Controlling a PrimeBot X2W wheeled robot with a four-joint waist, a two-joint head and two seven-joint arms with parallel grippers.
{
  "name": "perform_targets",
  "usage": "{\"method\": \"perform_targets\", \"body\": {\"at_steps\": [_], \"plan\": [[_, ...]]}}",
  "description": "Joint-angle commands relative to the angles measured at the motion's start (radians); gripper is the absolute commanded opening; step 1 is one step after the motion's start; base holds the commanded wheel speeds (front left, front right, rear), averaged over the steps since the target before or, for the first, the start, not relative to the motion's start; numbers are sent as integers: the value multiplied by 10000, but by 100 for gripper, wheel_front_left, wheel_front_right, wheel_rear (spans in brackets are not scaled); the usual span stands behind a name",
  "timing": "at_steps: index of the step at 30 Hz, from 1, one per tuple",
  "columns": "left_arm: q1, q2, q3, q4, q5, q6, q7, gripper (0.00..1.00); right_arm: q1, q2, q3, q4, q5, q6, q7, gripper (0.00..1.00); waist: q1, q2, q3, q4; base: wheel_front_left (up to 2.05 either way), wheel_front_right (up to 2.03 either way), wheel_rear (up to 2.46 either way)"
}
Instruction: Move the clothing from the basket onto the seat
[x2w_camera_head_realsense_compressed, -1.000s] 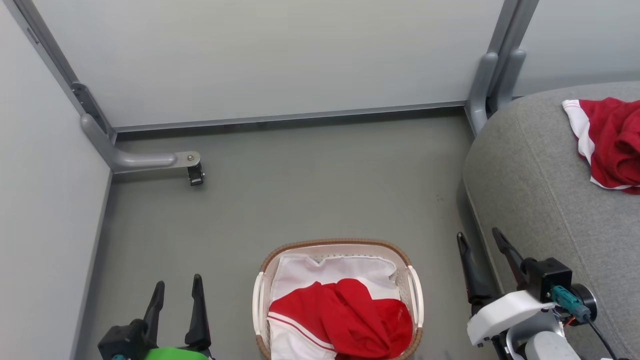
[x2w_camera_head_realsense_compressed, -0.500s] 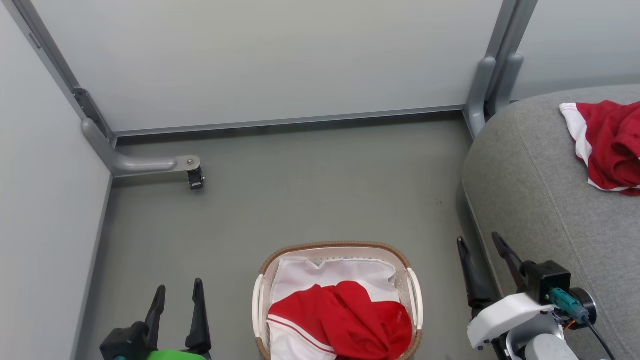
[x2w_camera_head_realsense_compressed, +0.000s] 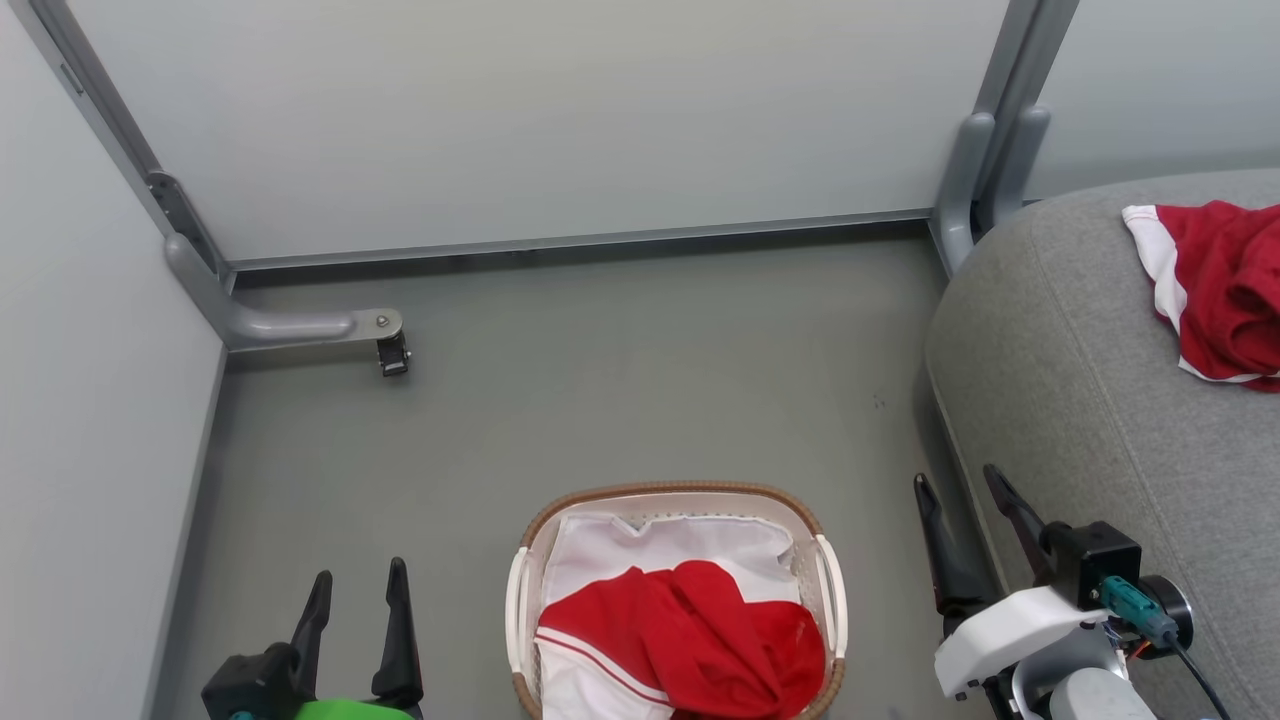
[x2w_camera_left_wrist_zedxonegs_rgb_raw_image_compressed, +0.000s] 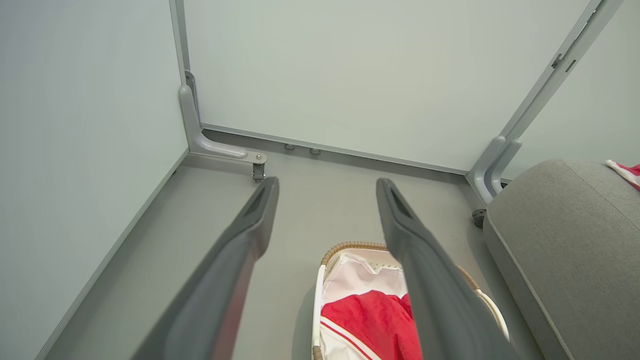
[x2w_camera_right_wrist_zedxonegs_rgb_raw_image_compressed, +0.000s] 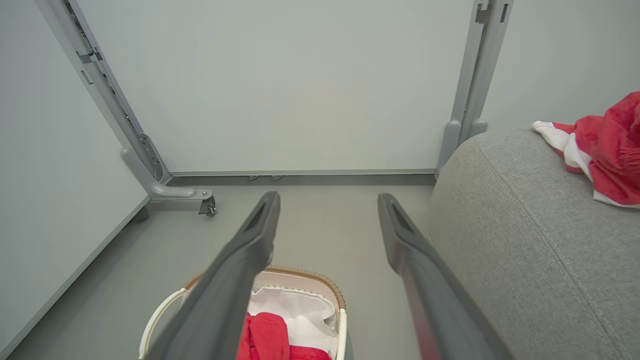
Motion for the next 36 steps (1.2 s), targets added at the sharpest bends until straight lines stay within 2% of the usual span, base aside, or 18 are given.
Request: {"method": "perform_targets", "body": {"at_steps": [1, 9, 17, 27, 36], "plan": [[-139, -4, 47, 18, 112, -50, -8, 100, 4, -49, 1, -18, -31, -14, -48, 100, 1, 0, 29, -13, 0, 0, 0], [-481, -6, -61, 17, 294, -81, -7, 100, -288, -49, -174, -278, -165, -14, -48, 100, 1, 0, 460, -118, 0, 0, 0], [-2072, 237, -451, 406, 840, -237, 2, 100, -895, -49, -436, -934, -317, -14, -48, 100, 1, 0, 1594, -354, 0, 0, 0], [-5373, 387, -2132, 2261, 1554, -507, 728, 100, -2050, -47, -734, -1651, -531, -14, -49, 100, 1, 0, 4083, -919, 0, 0, 0], [-7250, 187, -3661, 5057, 1895, -550, 1151, 100, -3062, -39, -665, -2192, -376, -14, -49, 100, 1, 0, 6067, -1746, 0, 0, 0]]}}
